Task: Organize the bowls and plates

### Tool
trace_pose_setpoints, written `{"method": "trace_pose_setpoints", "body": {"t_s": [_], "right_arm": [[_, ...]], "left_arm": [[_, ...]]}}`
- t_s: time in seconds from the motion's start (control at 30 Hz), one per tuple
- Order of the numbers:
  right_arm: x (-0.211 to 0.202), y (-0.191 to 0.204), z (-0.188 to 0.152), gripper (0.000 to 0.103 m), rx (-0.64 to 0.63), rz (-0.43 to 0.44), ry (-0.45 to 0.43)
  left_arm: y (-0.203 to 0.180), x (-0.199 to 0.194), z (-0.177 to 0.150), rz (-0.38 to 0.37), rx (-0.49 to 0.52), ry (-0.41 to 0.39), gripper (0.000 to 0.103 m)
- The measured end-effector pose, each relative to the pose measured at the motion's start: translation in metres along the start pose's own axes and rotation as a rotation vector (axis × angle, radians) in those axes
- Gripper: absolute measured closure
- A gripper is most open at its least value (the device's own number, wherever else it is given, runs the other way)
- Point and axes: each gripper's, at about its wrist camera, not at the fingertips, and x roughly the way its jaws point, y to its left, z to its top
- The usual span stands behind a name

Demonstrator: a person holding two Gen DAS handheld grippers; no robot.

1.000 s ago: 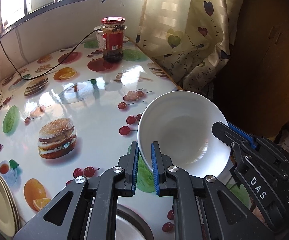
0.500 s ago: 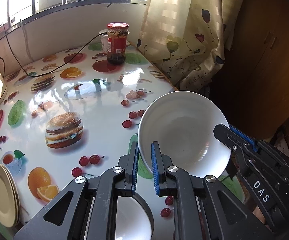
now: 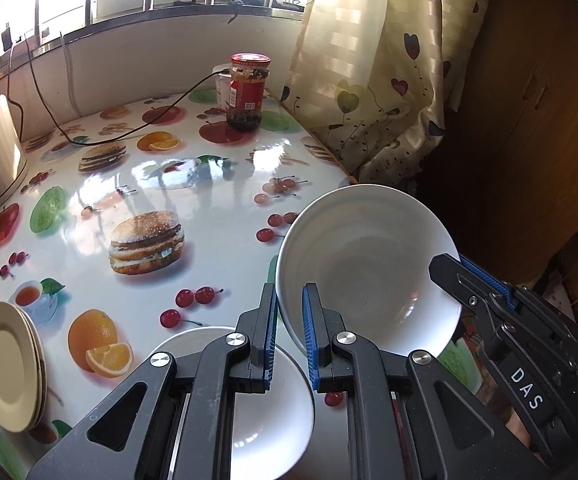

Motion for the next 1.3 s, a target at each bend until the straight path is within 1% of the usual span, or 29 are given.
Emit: {"method": "trace_pose_setpoints", "body": {"t_s": [0.5,0.8,1.0,1.3], "right_arm": [[-0.023,0.028,-0.013,0.091,-0.028,0.019,-0.019],[-0.029,0.046,-0.023,0.091,-0.044,0.043,-0.015],[-0.029,0.062,-0.028,0.091,-0.066,0.060,-0.004],[-0.023,0.079,-0.036,0.091,-0.090,0.086,0.020]], "left_arm": [[0.015,-0.030,-0.017,0.006,-0.020,-0.035,0.090],[0.031,-0.046,-0.027,0.009,-0.056,-0.055,0.090],[0.049,-0.053,-0.036,0.012,-0.102,-0.061,0.090],[0.064,-0.058,-0.047,0.030,-0.132,-0.060,0.090]]}}
